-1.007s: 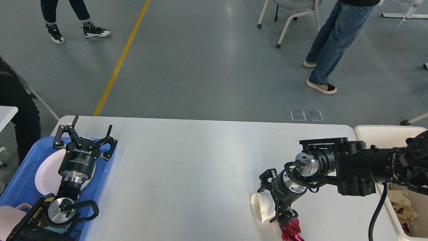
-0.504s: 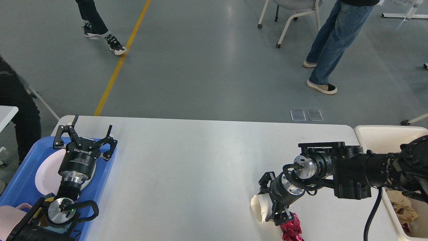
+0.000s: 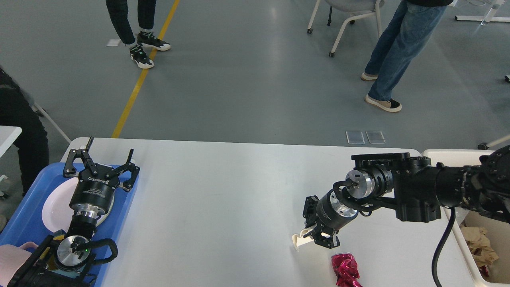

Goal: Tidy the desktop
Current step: 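Grasp the second white cup with the right gripper and lift, then carry the cup over the bin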

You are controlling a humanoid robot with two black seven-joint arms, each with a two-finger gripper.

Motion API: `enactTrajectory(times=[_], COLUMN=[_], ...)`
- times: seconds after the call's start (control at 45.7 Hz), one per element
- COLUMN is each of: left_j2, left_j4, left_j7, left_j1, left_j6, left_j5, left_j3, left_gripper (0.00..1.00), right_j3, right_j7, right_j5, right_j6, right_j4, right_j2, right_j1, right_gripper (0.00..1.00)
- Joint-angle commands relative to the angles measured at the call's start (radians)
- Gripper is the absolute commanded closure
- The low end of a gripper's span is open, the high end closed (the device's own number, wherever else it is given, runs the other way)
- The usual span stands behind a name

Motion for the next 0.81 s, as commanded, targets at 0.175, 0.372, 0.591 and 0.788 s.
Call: enactTrajectory(times=[0.175, 0.372, 0.591, 0.788], left_j2=[0.0, 0.0, 0.0, 0.0], left_j4=[0.0, 0.0, 0.0, 0.0], left_j7=[0.0, 0.0, 0.0, 0.0], left_j1=[0.0, 0.0, 0.0, 0.0], left_j6=[0.0, 0.0, 0.002, 0.002], left_j5=[0.0, 0.0, 0.0, 0.0], left_j3=[0.0, 0.0, 0.0, 0.0], left_gripper=[0.03, 0.04, 0.04, 0.03], right_j3=[-0.347, -0.463, -0.469, -0.472], right_j7=[-0.025, -0.018, -0.02, -0.025], right_j5=[-0.061, -0.235, -0.307, -0.322], right_j6=[0.415, 0.707, 0.827, 0.806], right_j4=[0.201, 0.374, 0.472, 0.465], right_j2=[-0.008, -0.088, -0.215, -0.217], right_j1=[0.44, 0.795, 0.982, 0.982], right_gripper=[1.0, 1.0, 1.0, 1.0])
